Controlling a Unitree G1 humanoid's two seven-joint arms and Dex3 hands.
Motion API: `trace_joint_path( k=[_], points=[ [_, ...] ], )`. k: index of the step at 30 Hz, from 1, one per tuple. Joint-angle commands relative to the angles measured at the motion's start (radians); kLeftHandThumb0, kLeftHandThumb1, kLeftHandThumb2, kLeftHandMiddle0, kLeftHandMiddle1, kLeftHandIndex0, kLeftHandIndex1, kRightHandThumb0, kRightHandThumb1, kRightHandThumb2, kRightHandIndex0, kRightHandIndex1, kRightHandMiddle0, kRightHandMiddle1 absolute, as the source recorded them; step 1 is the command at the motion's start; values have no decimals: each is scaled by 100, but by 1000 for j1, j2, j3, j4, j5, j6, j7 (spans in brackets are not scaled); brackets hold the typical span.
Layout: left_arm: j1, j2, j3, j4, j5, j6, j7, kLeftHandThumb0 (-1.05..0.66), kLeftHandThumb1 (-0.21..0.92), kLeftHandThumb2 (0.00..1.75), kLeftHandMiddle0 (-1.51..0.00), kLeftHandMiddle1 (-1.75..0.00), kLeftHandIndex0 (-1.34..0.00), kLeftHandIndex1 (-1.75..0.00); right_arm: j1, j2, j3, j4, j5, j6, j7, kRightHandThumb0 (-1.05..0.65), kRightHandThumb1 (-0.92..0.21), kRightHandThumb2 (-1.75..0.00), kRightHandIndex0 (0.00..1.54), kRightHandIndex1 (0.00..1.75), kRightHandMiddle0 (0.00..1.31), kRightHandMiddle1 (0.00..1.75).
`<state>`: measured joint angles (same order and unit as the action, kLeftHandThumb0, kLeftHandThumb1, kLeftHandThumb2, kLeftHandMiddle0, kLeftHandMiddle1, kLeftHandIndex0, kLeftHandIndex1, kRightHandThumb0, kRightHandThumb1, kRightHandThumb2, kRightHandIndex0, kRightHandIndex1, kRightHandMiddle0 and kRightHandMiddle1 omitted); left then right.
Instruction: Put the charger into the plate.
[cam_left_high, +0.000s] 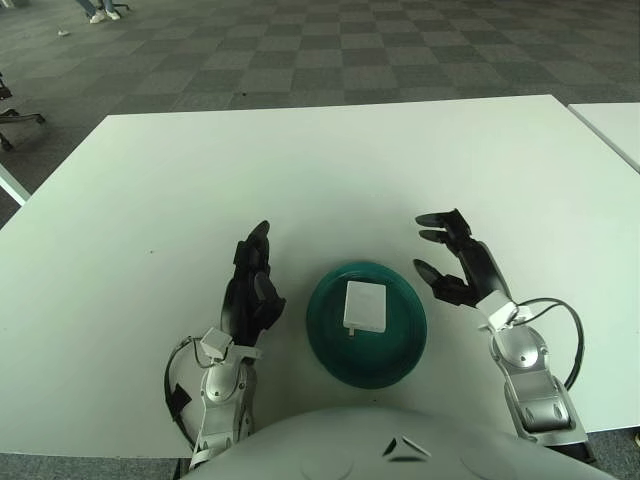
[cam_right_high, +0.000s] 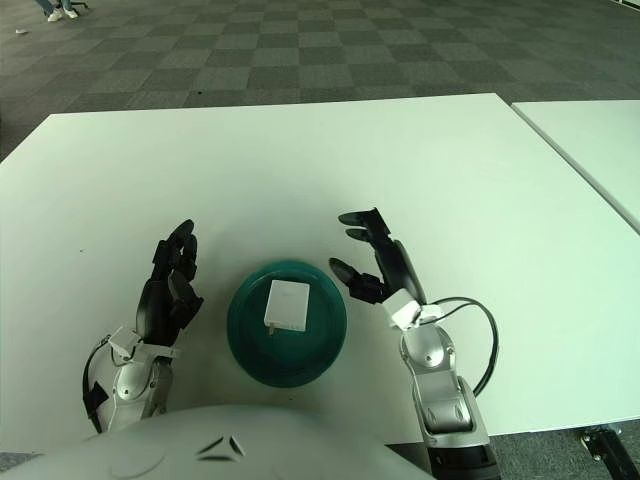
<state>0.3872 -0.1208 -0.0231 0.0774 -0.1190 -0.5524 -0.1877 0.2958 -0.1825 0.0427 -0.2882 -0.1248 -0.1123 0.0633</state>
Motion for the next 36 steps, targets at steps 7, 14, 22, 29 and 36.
trace_joint_path(
  k=[7, 14, 22, 29, 36],
  points=[
    [78, -7, -26, 95, -27, 18, -24, -99, 92, 103, -7, 0, 0, -36, 25, 110, -98, 20, 306, 154, 36, -62, -82, -71, 34, 98, 3, 123],
    [87, 6, -28, 92, -2, 6, -16, -100, 92, 105, -7, 0, 0, -31, 55, 139, -116, 44, 337, 136, 41, -60, -74, -84, 35, 95, 2, 122],
    [104, 18, -36, 74, 19, 9, -10, -101, 92, 106, -6, 0, 0, -27, 68, 155, -116, 117, 315, 64, 51, -61, -69, -92, 34, 90, 3, 122],
    [121, 10, -37, 57, 41, 28, 25, -99, 92, 107, -6, 0, 0, -23, 72, 163, -113, 175, 301, 13, 52, -62, -69, -92, 32, 88, 1, 121],
    [149, 0, -54, 18, 68, 53, 58, -97, 92, 106, -7, -1, 0, -28, 48, 167, -123, 246, 305, -21, 50, -60, -72, -88, 32, 89, 2, 121]
  ],
)
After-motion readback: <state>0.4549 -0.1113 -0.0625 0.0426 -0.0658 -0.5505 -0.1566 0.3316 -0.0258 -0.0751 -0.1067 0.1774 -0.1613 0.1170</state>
